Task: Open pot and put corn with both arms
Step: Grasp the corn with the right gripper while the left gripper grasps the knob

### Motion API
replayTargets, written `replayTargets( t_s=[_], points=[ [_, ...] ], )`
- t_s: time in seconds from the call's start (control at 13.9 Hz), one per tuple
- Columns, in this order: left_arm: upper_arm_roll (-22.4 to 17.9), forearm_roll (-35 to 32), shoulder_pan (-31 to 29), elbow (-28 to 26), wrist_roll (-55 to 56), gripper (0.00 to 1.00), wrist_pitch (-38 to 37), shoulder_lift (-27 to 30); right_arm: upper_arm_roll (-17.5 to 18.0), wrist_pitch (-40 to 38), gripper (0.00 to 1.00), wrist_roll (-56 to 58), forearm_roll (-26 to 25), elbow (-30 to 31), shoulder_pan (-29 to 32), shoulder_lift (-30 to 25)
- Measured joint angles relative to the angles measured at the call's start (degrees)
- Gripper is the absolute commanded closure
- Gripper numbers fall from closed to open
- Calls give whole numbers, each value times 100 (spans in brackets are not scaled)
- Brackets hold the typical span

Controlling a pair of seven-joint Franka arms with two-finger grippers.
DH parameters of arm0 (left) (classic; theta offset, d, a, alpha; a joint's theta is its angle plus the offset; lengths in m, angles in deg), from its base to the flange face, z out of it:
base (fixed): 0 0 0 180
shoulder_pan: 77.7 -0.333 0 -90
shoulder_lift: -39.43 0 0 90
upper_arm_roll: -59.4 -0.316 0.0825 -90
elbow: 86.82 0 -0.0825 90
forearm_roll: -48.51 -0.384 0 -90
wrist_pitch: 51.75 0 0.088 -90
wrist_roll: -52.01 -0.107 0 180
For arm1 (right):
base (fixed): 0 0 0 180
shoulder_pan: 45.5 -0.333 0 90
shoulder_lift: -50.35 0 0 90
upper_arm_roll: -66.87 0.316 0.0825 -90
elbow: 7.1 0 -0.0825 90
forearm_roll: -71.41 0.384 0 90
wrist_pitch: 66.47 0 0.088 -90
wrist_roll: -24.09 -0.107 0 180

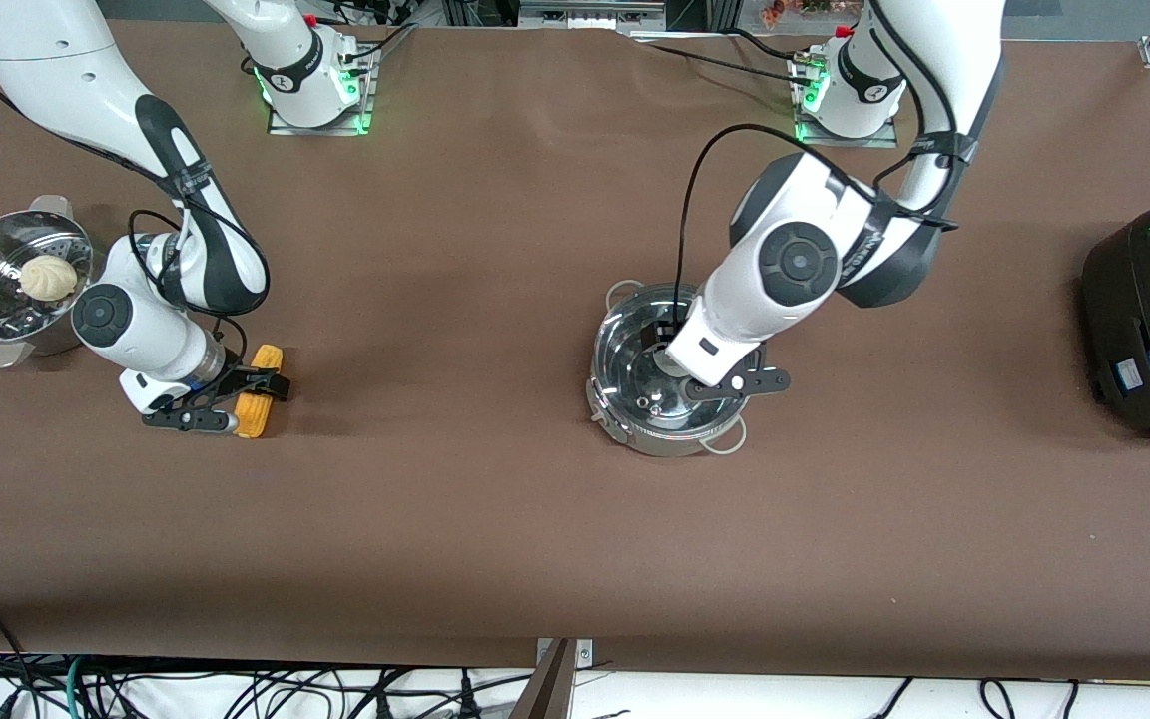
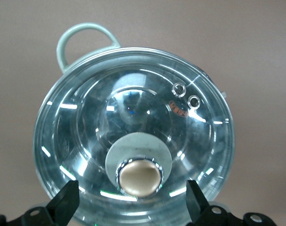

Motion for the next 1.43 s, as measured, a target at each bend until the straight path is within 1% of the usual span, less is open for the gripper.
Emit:
replayTargets(
  t_s=[0.07, 0.14, 0.29, 0.36, 0.86, 0.93, 1.0, 1.22, 1.36, 1.43],
  points=[
    [41, -139, 28, 0, 4, 2, 22, -41, -3, 1, 69, 42, 0, 0, 1, 0],
    [61, -216, 47, 1, 6, 4, 32, -63, -6, 1, 85, 94, 0, 0, 3, 0],
    [60, -230, 56, 1, 6, 6, 39, -82, -12, 1, 99, 145, 0, 4, 7, 0],
    [58, -230, 55, 1, 6, 6, 62, -89, -12, 1, 100, 156, 0, 4, 8, -1],
    [53, -231, 54, 1, 6, 8, 161, -156, -12, -7, 100, 214, 0, -9, 9, -74],
    [53, -231, 54, 1, 6, 10, 225, -169, -9, -64, 100, 220, 0, -27, 8, -137],
    [53, -231, 54, 1, 6, 14, 259, -179, -5, -213, 100, 225, 0, -75, 8, -215],
    [53, -231, 53, 1, 6, 18, 290, -191, 6, -948, 100, 228, 0, -416, 4, -437],
    [53, -231, 53, 1, 6, 25, 290, -200, 19, -1532, 100, 228, 0, -747, 3, -539],
    [53, -231, 53, 0, 6, 30, 290, -205, 28, -1911, 100, 228, 1, -961, 3, -584]
  ],
)
